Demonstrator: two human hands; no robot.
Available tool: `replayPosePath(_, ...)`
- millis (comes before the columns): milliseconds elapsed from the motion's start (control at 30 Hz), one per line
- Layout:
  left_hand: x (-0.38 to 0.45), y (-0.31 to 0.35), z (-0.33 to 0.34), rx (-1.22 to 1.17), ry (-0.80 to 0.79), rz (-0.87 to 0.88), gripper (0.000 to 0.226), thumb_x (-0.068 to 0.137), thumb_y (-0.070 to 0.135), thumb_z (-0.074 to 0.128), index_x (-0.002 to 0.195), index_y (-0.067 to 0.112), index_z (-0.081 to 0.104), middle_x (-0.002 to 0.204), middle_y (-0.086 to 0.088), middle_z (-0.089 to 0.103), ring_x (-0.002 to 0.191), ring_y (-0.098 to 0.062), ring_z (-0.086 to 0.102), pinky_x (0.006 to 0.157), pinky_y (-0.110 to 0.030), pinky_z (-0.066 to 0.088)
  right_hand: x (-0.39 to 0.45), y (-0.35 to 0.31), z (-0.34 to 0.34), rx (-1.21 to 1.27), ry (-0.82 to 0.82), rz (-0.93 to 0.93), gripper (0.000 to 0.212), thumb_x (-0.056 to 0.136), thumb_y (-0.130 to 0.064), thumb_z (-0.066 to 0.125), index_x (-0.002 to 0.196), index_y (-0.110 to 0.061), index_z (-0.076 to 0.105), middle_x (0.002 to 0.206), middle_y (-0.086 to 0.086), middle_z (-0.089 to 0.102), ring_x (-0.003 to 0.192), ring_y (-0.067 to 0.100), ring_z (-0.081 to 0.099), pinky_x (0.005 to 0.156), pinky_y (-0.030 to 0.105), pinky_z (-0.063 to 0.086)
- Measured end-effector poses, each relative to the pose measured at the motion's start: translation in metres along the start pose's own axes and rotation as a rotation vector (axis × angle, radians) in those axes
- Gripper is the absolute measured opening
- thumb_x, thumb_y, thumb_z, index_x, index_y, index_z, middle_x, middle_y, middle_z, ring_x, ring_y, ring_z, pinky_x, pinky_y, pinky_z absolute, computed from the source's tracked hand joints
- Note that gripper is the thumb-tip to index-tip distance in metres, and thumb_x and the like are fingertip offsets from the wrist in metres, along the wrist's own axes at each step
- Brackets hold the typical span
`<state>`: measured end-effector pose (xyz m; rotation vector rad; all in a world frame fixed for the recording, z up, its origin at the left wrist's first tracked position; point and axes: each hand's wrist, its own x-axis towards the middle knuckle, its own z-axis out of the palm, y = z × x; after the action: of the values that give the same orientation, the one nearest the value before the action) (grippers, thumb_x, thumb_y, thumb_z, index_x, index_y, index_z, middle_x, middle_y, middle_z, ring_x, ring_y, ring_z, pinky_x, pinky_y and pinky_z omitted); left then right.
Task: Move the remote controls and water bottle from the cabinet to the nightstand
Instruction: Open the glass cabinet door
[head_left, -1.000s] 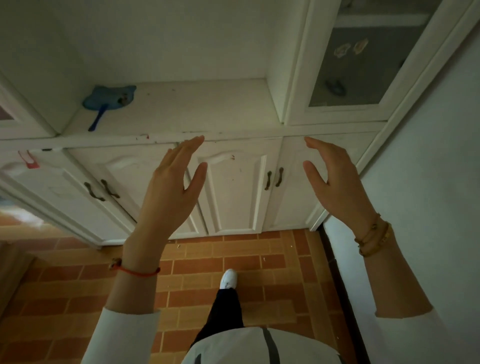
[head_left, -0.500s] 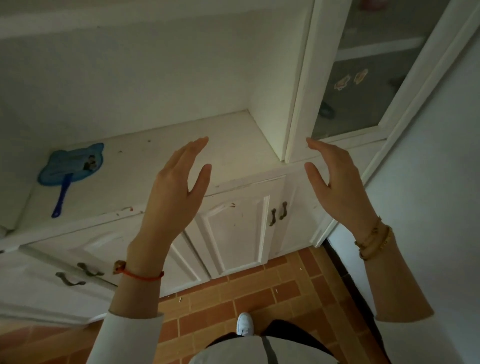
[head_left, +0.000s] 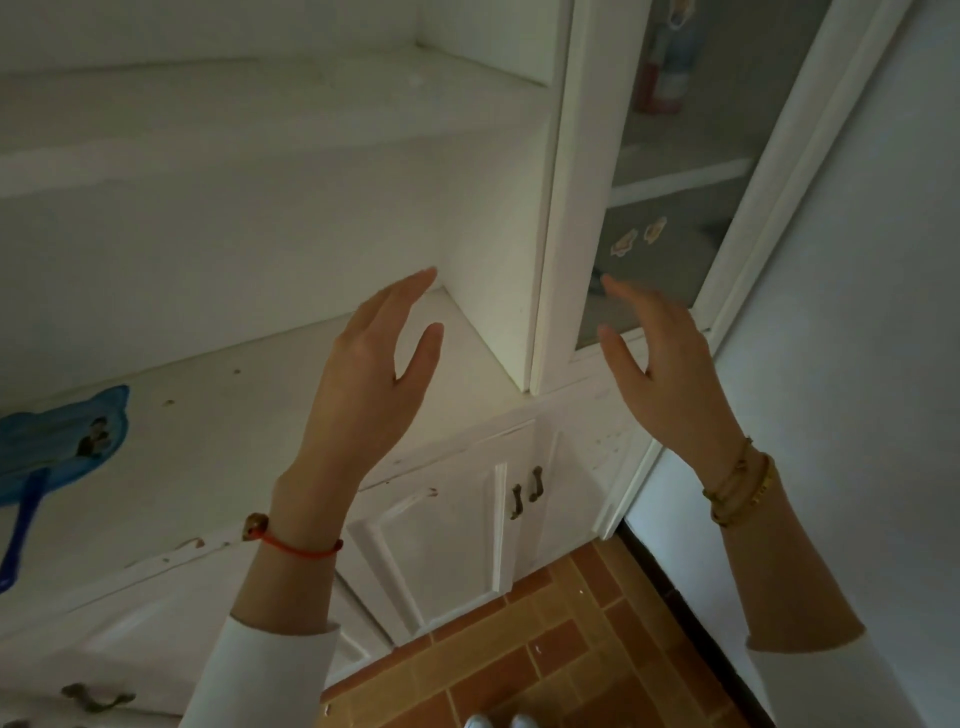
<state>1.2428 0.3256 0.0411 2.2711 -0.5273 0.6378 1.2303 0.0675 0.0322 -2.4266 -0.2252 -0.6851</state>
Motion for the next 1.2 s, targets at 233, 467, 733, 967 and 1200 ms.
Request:
replayPosePath(233,0.073,0.023,0.008,-0.049,0.072,0.125,0.047,0.101,0.025,0.049,0.146,0.015,0.042,0.147,0.0,0.049,0.137,-0.014,0.044,0.115,-0.032,0.036,0.074,-0.015,-0.034,-0.009,0.188,-0.09,0.042,0.096,-0.027,0.049,0.135,-0.013,0.046,0.133,0.008,0.054,0.118,0.017,0.048,0.101,0.013,0.035)
replayPosePath(467,0.138,0.049,0.004,-0.079,0.159,0.228,0.048,0.101,0.025,0.049,0.147,0.014,0.04,0.148,-0.002,0.049,0.138,-0.016,0.043,0.117,-0.031,0.033,0.135,-0.029,-0.07,-0.039,0.299,-0.169,0.042,0.097,-0.026,0.047,0.137,-0.013,0.044,0.134,0.006,0.053,0.123,0.016,0.046,0.106,0.019,0.034)
replayPosePath(733,0.176,0.067,0.003,-0.105,0.218,0.316,0.048,0.1,0.023,0.048,0.147,0.012,0.041,0.148,-0.003,0.047,0.139,-0.016,0.042,0.117,-0.033,0.033,0.162,-0.036,-0.094,-0.078,0.373,-0.23,0.04,0.097,-0.025,0.048,0.135,-0.013,0.046,0.126,0.008,0.056,0.111,0.015,0.05,0.09,0.005,0.029)
replayPosePath(967,0.201,0.074,0.017,-0.038,0.21,0.353,0.055,0.1,0.026,0.05,0.151,0.014,0.033,0.159,-0.002,0.029,0.147,-0.018,0.025,0.121,-0.023,0.018,0.193,-0.045,-0.099,-0.055,0.392,-0.229,0.043,0.097,-0.028,0.045,0.138,-0.015,0.042,0.133,0.005,0.051,0.118,0.007,0.043,0.098,0.015,0.031)
replayPosePath(1200,0.218,0.083,0.032,-0.029,0.187,0.36,0.061,0.1,0.027,0.049,0.154,0.012,0.025,0.162,-0.005,0.02,0.15,-0.025,0.017,0.123,-0.036,0.017,0.23,-0.06,-0.104,0.054,0.459,-0.217,0.047,0.095,-0.027,0.049,0.138,-0.012,0.038,0.127,0.006,0.045,0.11,0.013,0.047,0.098,0.026,0.041)
